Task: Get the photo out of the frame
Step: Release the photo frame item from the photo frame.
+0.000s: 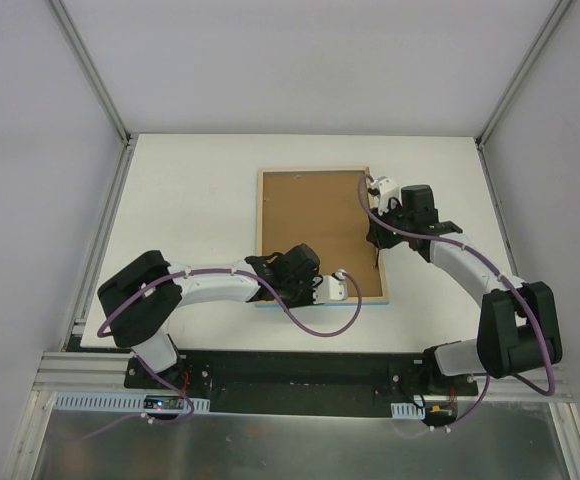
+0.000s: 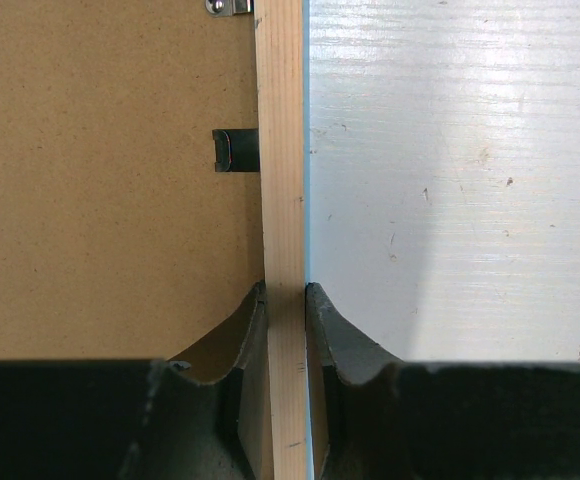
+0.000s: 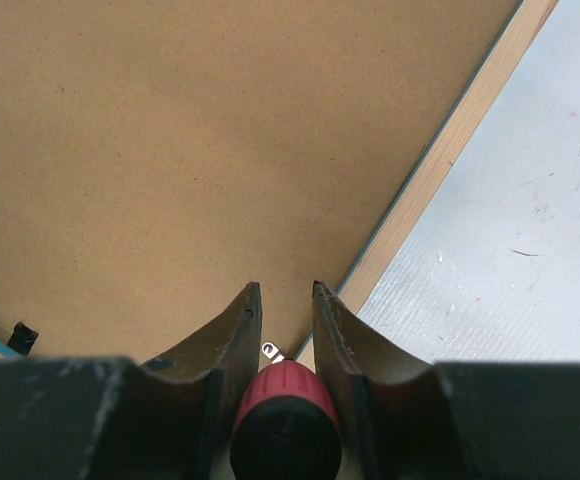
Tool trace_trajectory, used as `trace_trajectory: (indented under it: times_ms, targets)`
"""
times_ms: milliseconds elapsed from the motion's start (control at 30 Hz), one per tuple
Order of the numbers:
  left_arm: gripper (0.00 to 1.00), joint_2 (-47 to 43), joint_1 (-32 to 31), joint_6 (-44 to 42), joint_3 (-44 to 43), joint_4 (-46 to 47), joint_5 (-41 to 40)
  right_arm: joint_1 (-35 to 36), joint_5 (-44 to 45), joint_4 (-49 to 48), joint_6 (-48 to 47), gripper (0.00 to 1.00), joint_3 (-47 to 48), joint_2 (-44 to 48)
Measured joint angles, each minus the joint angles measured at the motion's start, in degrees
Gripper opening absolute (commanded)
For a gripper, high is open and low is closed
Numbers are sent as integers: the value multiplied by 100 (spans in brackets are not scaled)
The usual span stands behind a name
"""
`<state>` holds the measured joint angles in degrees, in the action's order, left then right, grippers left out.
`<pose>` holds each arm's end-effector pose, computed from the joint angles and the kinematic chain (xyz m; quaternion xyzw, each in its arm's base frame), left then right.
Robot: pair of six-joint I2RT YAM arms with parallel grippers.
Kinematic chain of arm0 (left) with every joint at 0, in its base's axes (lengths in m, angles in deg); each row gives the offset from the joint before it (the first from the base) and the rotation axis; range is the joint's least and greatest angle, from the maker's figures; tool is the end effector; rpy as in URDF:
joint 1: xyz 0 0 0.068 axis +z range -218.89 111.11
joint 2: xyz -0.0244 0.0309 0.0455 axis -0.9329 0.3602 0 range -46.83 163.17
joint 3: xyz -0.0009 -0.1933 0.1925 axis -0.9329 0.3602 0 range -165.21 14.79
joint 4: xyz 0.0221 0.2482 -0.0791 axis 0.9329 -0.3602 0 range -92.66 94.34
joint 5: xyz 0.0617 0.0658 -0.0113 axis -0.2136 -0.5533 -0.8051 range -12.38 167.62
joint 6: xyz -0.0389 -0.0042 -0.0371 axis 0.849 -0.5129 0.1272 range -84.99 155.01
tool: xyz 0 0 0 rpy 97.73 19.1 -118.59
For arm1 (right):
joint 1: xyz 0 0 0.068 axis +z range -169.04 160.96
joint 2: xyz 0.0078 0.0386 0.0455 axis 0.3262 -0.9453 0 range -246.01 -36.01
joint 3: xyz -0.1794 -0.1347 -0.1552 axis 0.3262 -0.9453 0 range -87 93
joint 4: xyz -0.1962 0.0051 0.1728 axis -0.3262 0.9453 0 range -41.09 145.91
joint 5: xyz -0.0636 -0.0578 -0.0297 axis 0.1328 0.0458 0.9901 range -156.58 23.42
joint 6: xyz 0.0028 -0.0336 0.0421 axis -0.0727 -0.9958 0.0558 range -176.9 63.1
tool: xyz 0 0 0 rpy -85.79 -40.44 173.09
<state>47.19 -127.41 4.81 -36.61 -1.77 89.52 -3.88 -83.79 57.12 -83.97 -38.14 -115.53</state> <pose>0.1668 -0.2862 0.1733 0.6768 0.6400 -0.1798 0.3162 0.2843 0.0880 0.2319 -0.3815 0.8088 0.0899 0.4384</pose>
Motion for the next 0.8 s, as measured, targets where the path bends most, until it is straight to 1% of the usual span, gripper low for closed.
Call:
trace_trajectory:
  times_ms: [800]
  targets:
    - [0, 4, 0, 0, 0, -2, -2, 2, -20, -146, -70, 1, -66, 11]
